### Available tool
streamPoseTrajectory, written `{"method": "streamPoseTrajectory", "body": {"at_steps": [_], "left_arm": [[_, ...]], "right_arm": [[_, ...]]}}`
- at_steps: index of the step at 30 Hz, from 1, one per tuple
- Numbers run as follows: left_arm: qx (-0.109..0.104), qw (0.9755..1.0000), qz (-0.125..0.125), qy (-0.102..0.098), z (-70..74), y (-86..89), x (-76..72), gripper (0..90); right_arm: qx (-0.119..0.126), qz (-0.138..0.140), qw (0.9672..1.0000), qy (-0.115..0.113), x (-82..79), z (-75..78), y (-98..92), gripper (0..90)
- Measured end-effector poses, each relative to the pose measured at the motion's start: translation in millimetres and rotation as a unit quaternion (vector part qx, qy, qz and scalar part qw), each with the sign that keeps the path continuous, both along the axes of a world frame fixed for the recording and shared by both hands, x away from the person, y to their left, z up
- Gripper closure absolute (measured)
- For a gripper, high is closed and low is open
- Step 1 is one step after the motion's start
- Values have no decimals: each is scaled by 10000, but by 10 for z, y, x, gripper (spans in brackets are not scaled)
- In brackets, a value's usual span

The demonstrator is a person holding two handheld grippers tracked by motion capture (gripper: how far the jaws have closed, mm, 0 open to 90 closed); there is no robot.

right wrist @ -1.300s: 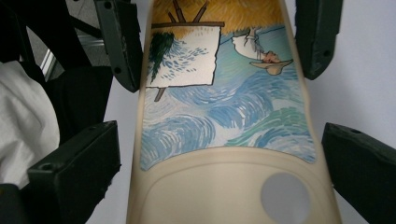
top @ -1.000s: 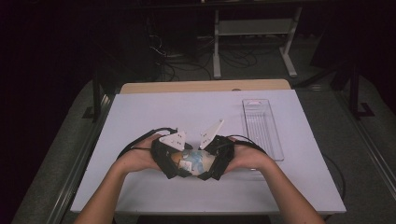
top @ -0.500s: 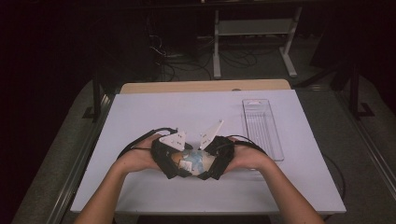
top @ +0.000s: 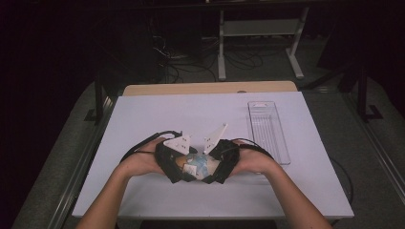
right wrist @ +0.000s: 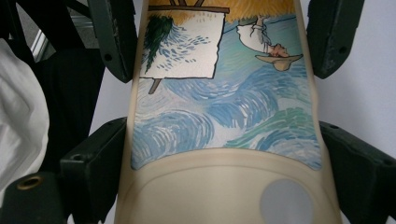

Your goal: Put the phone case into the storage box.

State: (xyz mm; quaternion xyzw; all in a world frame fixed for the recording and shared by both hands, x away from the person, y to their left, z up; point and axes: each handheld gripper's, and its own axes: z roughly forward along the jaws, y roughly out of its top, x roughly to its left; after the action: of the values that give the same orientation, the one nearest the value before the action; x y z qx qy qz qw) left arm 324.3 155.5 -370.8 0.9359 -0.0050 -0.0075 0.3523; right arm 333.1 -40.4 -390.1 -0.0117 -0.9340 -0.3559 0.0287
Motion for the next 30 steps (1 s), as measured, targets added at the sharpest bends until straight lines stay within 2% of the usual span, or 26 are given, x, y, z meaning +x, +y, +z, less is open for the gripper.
{"method": "streamPoseTrajectory", "body": {"at_steps": [7, 11, 17, 24, 25, 26, 28, 30], "left_arm": [[37, 10000, -18, 60, -7, 7, 5, 111], [19, 10000, 12, -45, -12, 12, -16, 105], [-87, 9999, 135, 36, 14, 29, -10, 19], [-232, 9985, 484, -88, 75, 135, 40, 0], [-250, 9980, 574, -8, 81, 157, 36, 0], [-258, 9979, 589, -36, 89, 173, 45, 0], [-277, 9972, 686, -87, 105, 221, 62, 0], [-288, 9956, 888, -85, 115, 277, 80, 0]], "right_arm": [[-7, -2, 10000, 71, -3, -2, 13, 101], [-8, -8, 10000, 56, -7, -7, 18, 102], [-11, -90, 9999, 77, 7, 1, 4, 103], [11, -226, 9997, 134, 44, -6, -32, 103], [-24, -265, 9996, 98, 59, -6, -44, 103], [-60, -319, 9994, 89, 69, -3, -57, 103], [-64, -387, 9992, 107, 91, -8, -81, 103], [-68, -494, 9987, 117, 101, 1, -111, 103]]}}
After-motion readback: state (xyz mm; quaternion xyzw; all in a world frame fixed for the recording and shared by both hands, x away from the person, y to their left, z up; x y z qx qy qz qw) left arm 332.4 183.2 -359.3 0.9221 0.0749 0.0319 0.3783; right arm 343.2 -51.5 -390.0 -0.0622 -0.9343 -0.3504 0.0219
